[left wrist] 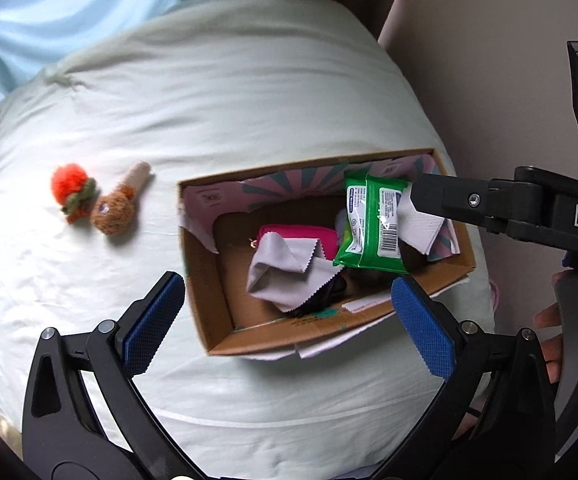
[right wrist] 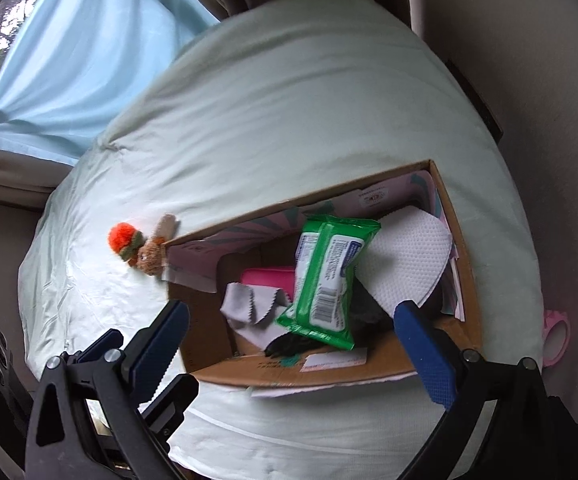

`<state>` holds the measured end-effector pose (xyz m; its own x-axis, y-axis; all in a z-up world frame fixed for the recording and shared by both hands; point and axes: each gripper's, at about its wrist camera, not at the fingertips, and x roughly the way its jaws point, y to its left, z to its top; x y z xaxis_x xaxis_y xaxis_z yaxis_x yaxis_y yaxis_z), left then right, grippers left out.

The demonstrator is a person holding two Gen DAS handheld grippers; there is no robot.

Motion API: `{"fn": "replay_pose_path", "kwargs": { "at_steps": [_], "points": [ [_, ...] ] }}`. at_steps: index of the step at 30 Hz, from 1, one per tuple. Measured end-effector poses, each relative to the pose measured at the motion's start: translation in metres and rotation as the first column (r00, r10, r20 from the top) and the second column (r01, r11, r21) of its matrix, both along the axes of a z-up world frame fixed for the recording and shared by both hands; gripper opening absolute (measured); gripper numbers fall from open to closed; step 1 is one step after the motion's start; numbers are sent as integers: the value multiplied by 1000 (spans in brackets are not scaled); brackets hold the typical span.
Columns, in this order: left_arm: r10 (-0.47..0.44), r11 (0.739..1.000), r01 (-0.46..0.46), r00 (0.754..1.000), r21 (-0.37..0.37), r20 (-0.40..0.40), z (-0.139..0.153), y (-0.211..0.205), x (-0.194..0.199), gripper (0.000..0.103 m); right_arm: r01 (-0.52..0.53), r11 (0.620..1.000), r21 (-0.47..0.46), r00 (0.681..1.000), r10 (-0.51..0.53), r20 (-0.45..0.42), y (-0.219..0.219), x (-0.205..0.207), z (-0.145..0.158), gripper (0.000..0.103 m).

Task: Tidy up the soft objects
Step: 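Withdraw both tools from the box toward the orange pompom and brown plush toy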

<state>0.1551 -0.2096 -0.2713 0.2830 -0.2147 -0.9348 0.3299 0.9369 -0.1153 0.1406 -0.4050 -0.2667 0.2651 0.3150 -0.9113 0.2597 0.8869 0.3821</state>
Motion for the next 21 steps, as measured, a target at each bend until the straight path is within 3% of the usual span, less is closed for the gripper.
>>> {"fn": "replay_pose_path", "kwargs": {
  "at_steps": [10, 16, 21],
  "points": [
    [93, 996, -91, 987, -27, 134, 77, 62, -37, 103, -97, 993, -67, 976, 108, 190, 39, -32, 77, 102],
    [203, 979, -198, 954, -44, 221, 117, 121, -64, 103, -176, 973, -150, 936, 213, 281, 80, -59, 116, 102],
    [281, 959, -276, 918, -58, 279, 141, 169, -85, 103, -213, 964, -160, 900, 258, 351, 112, -83, 142, 102]
  ]
}}
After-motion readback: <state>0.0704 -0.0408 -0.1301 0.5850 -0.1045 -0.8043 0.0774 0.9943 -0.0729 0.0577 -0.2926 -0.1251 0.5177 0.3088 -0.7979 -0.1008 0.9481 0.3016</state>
